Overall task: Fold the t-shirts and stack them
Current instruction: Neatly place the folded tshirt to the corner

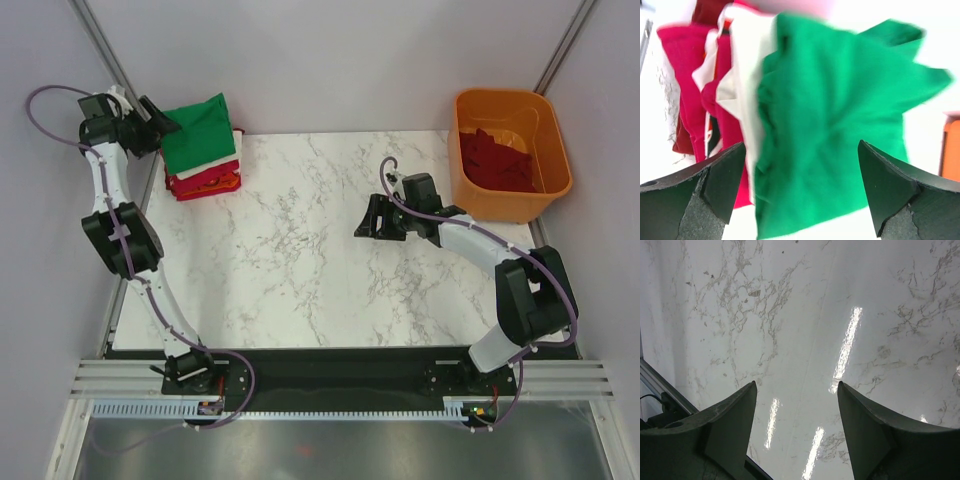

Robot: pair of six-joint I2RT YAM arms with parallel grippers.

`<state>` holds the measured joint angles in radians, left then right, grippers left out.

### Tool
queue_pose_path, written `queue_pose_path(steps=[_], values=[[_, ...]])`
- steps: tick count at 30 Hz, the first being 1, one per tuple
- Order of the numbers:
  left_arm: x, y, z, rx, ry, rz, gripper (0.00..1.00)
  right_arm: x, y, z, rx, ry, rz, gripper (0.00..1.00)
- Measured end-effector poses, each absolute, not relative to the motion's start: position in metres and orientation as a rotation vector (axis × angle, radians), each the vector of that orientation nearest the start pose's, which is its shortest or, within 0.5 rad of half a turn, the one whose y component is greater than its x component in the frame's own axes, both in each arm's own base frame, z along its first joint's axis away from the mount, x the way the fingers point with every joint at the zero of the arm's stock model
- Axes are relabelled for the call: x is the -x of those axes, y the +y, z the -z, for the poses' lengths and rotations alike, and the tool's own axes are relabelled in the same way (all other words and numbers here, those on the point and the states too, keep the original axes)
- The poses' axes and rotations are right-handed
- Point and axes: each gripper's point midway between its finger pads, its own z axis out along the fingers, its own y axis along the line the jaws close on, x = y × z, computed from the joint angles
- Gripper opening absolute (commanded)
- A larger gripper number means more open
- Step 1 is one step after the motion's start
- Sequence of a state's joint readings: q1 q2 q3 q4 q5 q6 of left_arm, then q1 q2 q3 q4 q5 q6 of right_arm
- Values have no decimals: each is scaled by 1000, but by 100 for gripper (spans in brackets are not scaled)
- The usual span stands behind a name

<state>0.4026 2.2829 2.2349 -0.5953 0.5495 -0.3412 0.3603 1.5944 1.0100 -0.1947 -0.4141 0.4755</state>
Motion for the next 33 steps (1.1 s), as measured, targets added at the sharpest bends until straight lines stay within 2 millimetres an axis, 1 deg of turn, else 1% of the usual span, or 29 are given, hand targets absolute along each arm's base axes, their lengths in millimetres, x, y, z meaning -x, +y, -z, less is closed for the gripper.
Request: queue_pose_path(steps=[3, 4, 5, 7, 8, 10, 11, 12, 13, 14, 16, 17, 19, 21, 23, 24, 26, 27, 29, 31, 33], values=[[-578, 133, -239, 466, 2044, 556, 100, -341, 225, -106, 80, 2447, -883, 73], [-575, 132, -256, 452, 2017, 550, 100, -341, 226, -105, 82, 2450, -884, 74], [-572, 130, -272, 439, 1989, 543, 94, -340, 226, -105, 85, 2451, -885, 73], [-565, 125, -307, 409, 1930, 529, 79, -340, 227, -105, 87, 2450, -886, 74], [-562, 122, -321, 393, 1907, 523, 65, -340, 227, -105, 88, 2450, -889, 74], [-555, 114, -353, 357, 1849, 509, 50, -339, 228, -105, 91, 2451, -892, 74], [-553, 110, -365, 340, 1826, 503, 42, -339, 228, -105, 92, 2451, -894, 74], [-553, 102, -378, 315, 1801, 501, 25, -339, 229, -106, 94, 2450, -895, 73], [-555, 93, -386, 292, 1783, 507, 22, -338, 229, -105, 94, 2451, -895, 73], [-557, 83, -391, 267, 1773, 516, 22, -338, 229, -105, 94, 2451, -895, 74], [-564, 59, -387, 229, 1782, 546, 21, -338, 229, -106, 95, 2451, -896, 74], [-569, 46, -381, 210, 1796, 568, 21, -338, 229, -105, 95, 2451, -896, 73], [-583, 21, -360, 186, 1835, 603, 21, -338, 229, -106, 96, 2451, -897, 74], [-598, 0, -329, 180, 1890, 628, 19, -338, 229, -106, 97, 2451, -897, 73], [-610, -17, -297, 183, 1946, 646, 15, -338, 229, -106, 97, 2452, -896, 74], [-616, -24, -281, 187, 1974, 651, 15, -338, 229, -106, 97, 2451, -897, 74], [-622, -30, -254, 204, 2024, 651, 14, -338, 229, -106, 97, 2451, -896, 74], [-625, -30, -244, 217, 2039, 643, 14, -338, 229, -106, 97, 2451, -897, 74], [-629, -26, -234, 236, 2056, 629, 15, -338, 229, -106, 97, 2452, -896, 74], [-631, -19, -237, 249, 2047, 607, 14, -338, 230, -106, 98, 2452, -897, 74], [-634, -13, -246, 254, 2019, 583, 15, -337, 230, -106, 99, 2452, -899, 74]])
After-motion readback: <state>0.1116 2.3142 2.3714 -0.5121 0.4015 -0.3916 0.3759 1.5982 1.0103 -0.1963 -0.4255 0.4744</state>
